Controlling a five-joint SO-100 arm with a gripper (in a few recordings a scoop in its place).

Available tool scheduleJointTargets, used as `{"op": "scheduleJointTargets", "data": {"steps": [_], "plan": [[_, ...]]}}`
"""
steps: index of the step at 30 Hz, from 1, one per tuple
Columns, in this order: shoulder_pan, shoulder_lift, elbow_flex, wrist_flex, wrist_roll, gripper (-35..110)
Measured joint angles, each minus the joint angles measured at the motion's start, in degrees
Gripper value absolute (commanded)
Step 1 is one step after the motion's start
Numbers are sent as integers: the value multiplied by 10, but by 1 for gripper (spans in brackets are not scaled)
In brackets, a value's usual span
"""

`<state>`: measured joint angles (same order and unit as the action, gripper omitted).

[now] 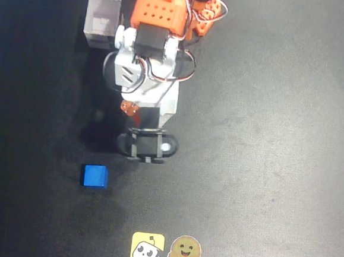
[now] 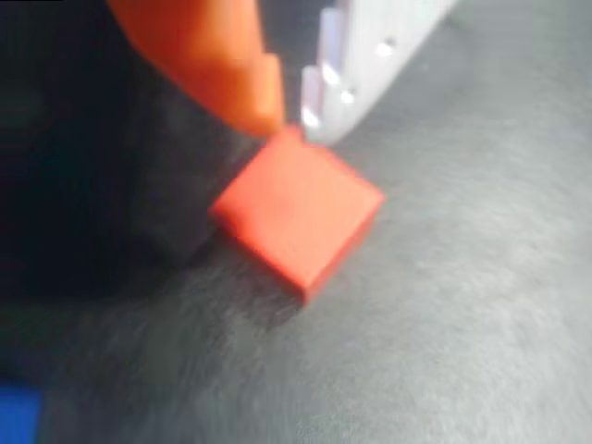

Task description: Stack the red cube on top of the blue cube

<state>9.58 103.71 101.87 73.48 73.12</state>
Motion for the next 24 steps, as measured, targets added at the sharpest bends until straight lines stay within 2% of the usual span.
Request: {"op": "scheduleJointTargets", "data": {"steps": [5,12,24], "plan": [[-1,-32,-18,2,-173,0],[-7,-47,-18,8,-301,0],[-6,-48,12,16,-322,3]]}}
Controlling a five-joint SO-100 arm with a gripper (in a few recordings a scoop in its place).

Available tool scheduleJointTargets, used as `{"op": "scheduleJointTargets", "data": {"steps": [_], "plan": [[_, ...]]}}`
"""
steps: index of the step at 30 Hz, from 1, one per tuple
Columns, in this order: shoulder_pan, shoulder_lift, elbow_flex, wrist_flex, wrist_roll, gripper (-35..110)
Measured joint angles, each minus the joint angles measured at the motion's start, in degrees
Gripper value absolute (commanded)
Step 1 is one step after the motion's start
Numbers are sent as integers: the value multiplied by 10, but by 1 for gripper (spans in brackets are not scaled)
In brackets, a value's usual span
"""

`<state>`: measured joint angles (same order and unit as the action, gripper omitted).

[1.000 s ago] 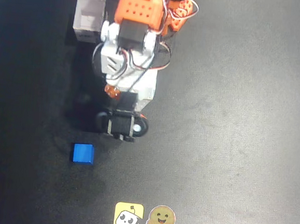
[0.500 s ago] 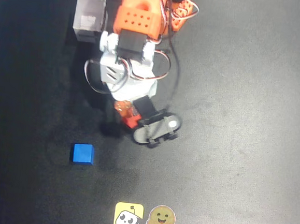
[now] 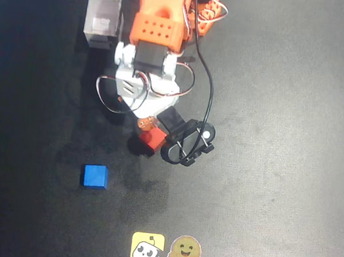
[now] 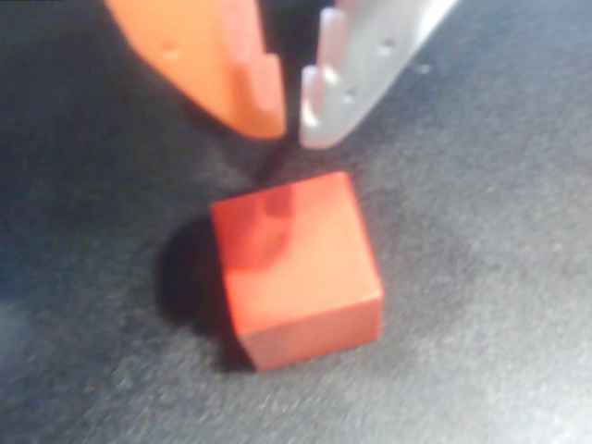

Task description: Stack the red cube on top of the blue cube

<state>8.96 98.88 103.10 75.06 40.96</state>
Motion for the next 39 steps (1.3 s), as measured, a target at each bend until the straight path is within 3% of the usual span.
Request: {"op": "scheduleJointTargets", "data": {"steps": [2,7,32,39], "plan": [[0,-1,9,-1,0,13],[1,-1,31,-1,11,17],[-47,0,91,-31,97,25],[-42,0,91,-28,57,25]]}}
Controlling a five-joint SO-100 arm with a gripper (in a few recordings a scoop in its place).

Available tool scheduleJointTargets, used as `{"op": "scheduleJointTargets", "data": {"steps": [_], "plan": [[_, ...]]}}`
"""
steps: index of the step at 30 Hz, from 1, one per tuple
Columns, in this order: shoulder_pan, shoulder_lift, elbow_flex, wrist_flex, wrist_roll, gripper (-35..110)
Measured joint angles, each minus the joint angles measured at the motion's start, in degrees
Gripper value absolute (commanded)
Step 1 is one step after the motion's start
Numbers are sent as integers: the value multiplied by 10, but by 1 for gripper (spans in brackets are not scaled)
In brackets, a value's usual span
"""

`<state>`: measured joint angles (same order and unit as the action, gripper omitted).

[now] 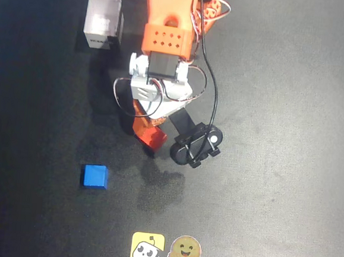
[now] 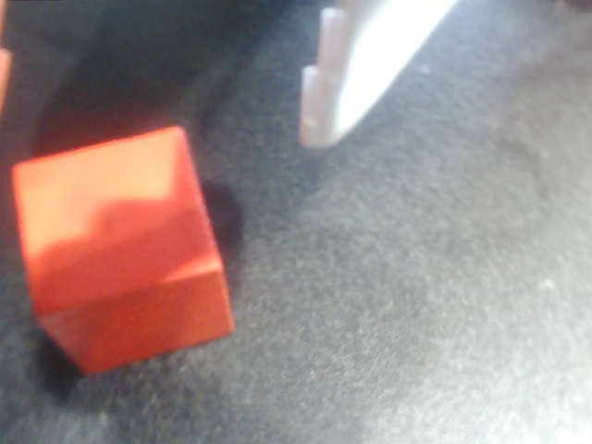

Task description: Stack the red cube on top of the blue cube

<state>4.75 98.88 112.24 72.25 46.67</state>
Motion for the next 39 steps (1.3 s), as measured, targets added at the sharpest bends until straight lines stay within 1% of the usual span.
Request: {"op": "scheduleJointTargets", "data": {"steps": [5,10,32,39], "plan": [[0,0,0,0,-70,25],[0,0,0,0,-106,25],[9,-91,2,-98,-117,25],[8,-117,2,-107,-112,23]]}}
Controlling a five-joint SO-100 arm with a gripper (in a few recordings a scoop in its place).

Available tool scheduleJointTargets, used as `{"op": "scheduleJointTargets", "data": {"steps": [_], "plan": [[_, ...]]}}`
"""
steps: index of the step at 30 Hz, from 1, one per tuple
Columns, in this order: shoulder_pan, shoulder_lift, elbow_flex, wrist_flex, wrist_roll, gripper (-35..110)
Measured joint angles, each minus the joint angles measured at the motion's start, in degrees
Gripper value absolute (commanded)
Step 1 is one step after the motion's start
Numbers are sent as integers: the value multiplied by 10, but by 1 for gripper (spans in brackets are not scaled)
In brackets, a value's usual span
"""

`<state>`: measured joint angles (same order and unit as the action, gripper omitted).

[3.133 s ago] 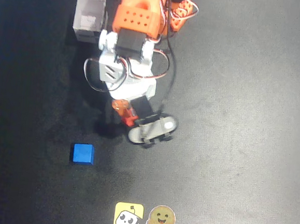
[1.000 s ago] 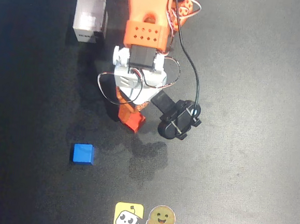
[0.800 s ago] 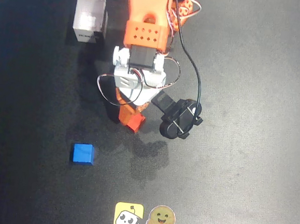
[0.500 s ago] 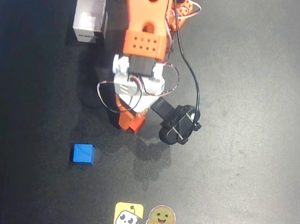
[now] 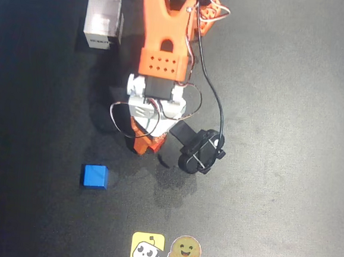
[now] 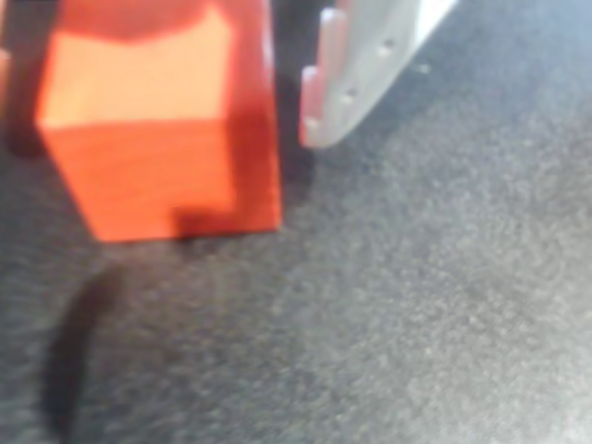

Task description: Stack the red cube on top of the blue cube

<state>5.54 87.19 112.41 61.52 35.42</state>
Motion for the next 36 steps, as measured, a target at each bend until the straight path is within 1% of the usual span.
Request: {"op": "scheduleJointTargets", "data": {"steps": [4,9,16,18,22,28,32,36], "plan": [[6,-11,0,-7,4,19],[11,-24,0,-12,8,0],[16,-25,0,-12,34,0],[18,-25,-1,-8,56,0],[23,-25,-35,47,103,0],[70,-6,-117,139,221,0],[99,14,-134,151,301,0],[130,25,-135,149,353,0]]}}
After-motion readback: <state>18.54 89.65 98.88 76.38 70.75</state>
